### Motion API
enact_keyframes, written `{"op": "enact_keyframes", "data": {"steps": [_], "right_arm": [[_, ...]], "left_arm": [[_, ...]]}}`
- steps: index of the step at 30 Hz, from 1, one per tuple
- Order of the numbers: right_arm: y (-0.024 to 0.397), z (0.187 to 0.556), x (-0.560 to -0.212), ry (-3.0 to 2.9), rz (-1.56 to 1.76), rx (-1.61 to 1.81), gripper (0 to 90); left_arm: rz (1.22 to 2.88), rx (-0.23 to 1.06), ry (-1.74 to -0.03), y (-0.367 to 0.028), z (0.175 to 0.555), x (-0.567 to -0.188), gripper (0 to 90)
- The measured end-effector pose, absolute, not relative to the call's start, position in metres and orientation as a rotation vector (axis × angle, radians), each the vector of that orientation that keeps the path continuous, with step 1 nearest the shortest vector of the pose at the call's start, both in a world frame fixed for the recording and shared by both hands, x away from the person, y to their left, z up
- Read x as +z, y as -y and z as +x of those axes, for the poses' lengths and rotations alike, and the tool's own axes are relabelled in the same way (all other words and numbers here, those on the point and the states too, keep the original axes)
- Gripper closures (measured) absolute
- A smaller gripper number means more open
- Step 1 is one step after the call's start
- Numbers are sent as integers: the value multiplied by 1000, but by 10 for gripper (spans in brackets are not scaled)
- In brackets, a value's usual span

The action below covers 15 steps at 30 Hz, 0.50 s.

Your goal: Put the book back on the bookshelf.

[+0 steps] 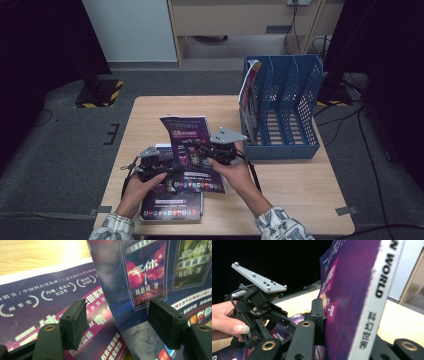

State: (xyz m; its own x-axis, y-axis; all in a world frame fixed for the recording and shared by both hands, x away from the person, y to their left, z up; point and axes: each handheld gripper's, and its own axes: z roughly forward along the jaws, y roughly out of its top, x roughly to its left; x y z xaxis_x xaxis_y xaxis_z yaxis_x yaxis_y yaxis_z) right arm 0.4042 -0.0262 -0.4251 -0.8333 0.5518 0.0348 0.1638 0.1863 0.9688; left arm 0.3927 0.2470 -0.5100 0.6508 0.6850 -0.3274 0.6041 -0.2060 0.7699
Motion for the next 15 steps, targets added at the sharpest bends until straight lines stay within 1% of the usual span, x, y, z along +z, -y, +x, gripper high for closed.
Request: {"op": "enact_keyframes", "data": {"steps": [5, 7, 9, 11, 12, 15], "right_arm": [[28, 403, -422, -2097, 652, 1733, 806], [29, 403, -421, -2082, 637, 1746, 808], [29, 402, -420, -2068, 625, 1756, 808], [29, 401, -420, -2067, 621, 1760, 809], [29, 401, -420, -2067, 622, 1761, 810], [31, 403, -421, -2064, 626, 1762, 811]], "left_arm": [[1911, 67, -984, -244, 392, -510, 376], [1919, 59, -967, -243, 392, -510, 420], [1928, 68, -953, -242, 391, -509, 494], [1945, 86, -949, -241, 391, -506, 506], [1944, 90, -950, -242, 390, -505, 526], [1939, 97, -949, -244, 390, -501, 626]]}}
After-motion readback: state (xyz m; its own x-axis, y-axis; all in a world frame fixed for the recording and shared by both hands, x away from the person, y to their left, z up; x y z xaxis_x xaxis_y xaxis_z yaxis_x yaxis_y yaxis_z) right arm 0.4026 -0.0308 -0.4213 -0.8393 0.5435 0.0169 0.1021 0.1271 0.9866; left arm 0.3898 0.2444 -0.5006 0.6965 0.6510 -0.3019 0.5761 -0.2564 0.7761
